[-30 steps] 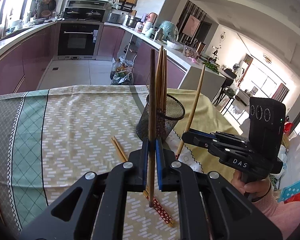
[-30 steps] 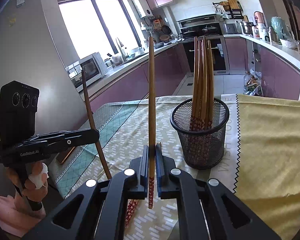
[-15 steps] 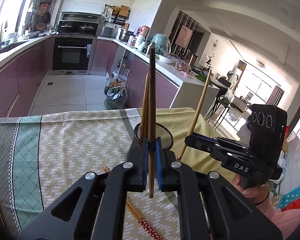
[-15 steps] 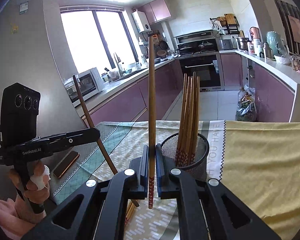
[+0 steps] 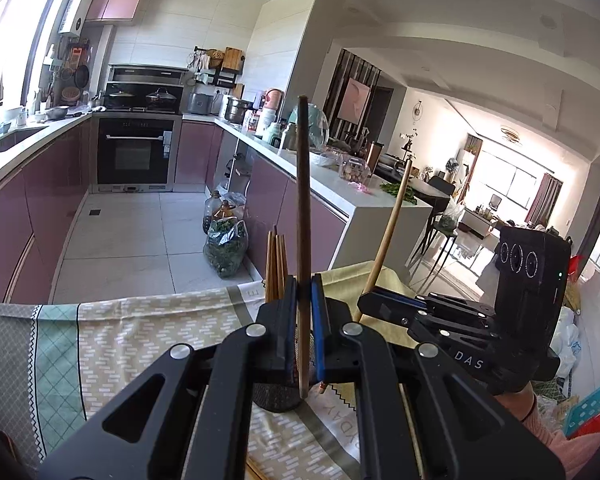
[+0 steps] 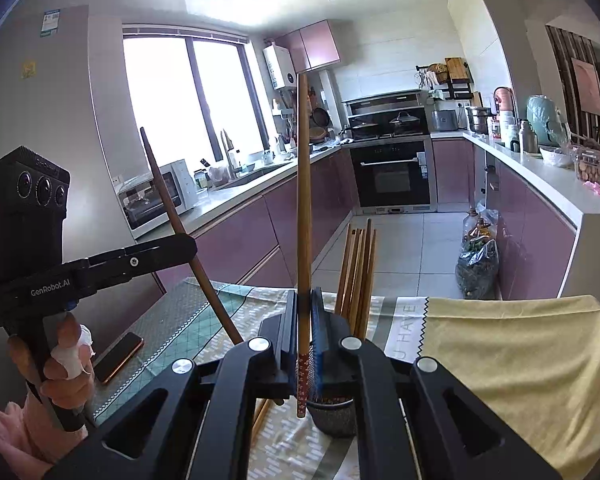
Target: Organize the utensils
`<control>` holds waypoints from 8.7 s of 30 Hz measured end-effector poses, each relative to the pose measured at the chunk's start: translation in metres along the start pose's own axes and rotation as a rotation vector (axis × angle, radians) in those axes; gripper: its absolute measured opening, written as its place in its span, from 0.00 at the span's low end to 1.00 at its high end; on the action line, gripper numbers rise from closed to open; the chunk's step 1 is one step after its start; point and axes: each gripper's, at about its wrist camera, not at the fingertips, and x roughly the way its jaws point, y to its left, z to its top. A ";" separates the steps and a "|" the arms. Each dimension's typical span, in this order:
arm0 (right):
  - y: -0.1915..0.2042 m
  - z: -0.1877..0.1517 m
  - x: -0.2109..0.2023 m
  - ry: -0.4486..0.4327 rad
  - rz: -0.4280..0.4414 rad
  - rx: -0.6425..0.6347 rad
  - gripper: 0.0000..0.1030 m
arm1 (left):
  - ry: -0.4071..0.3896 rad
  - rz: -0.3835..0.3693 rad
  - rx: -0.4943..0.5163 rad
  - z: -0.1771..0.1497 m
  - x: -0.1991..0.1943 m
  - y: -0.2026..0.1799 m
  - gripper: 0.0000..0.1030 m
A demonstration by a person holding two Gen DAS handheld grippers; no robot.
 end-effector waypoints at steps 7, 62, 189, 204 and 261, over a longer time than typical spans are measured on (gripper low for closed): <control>-0.011 0.007 0.017 -0.002 -0.024 0.017 0.05 | 0.009 0.044 0.041 0.007 0.021 -0.009 0.07; 0.015 -0.054 0.038 0.203 0.079 -0.022 0.26 | 0.156 0.168 0.053 -0.080 0.022 0.032 0.31; 0.039 -0.136 0.070 0.420 0.080 0.037 0.05 | 0.419 0.285 -0.078 -0.190 0.046 0.053 0.07; 0.042 -0.126 0.059 0.375 0.102 0.040 0.05 | 0.374 0.249 -0.095 -0.178 0.030 0.051 0.07; 0.029 -0.093 0.027 0.218 0.120 0.066 0.05 | 0.242 0.095 -0.108 -0.142 0.001 0.034 0.07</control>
